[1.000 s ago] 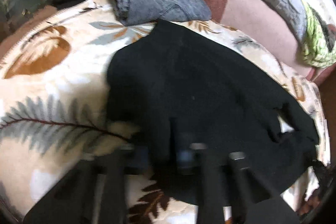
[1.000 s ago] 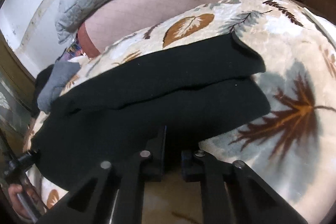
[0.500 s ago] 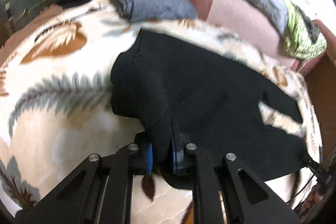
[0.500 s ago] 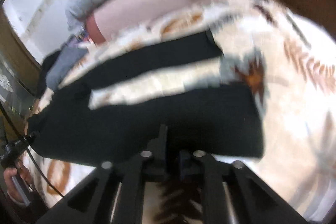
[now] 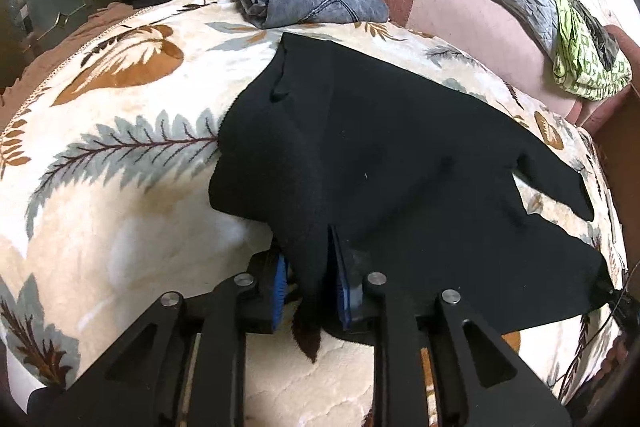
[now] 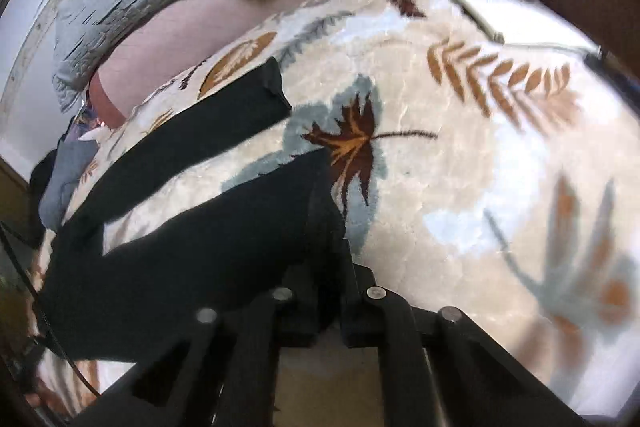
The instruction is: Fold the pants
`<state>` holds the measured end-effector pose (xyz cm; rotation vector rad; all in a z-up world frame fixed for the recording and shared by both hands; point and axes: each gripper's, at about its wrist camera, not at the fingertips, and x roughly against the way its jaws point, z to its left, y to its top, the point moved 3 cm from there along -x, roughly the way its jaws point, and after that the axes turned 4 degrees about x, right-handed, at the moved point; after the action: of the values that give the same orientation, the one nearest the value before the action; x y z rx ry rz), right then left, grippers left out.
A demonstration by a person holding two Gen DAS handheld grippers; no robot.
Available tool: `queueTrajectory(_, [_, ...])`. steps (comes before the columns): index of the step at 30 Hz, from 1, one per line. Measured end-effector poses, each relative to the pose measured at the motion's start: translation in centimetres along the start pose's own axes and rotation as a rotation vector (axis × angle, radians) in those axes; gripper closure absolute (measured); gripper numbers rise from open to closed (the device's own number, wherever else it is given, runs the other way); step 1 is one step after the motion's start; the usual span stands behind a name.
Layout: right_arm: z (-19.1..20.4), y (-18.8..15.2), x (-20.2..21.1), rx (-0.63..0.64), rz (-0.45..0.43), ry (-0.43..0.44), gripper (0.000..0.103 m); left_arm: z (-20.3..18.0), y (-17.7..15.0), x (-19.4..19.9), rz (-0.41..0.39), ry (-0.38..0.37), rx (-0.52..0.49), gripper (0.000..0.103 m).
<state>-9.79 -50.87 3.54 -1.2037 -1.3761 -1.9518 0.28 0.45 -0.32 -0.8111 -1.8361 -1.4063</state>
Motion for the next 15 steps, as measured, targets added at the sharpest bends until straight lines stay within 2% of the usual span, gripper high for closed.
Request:
queueTrajectory(2, [0.6, -0.1, 0.1, 0.038, -0.004, -0.061, 0.095, 0.0, -0.1, 0.3, -0.012, 0.022, -0.016, 0.077])
queueTrajectory(4, [0.2, -0.3, -0.6, 0.046, 0.024, -0.115, 0.086, 0.0, -0.2, 0.3, -0.019, 0.040, -0.029, 0.076])
queueTrajectory(5, [-0.2, -0.5, -0.8, 0.040, 0.040, -0.117, 0.084, 0.0, -0.3, 0.4, -0.021, 0.046, -0.035, 0.074])
queueTrajectory(10, [-0.4, -0.3, 0.9, 0.036, -0.003, -0.128, 0.082, 0.0, -0.4, 1.0, -0.048, 0.088, -0.058, 0.059])
queueTrajectory(12, [0.0, -0.1, 1.8, 0.039, -0.027, -0.107, 0.081, -0.1, -0.4, 1.4, -0.055, 0.091, -0.069, 0.051])
queueTrajectory(15, [1.2, 0.4, 2.9, 0.063, -0.060, -0.078, 0.074, -0.1, -0.4, 2.3, -0.070, 0.080, -0.063, 0.039])
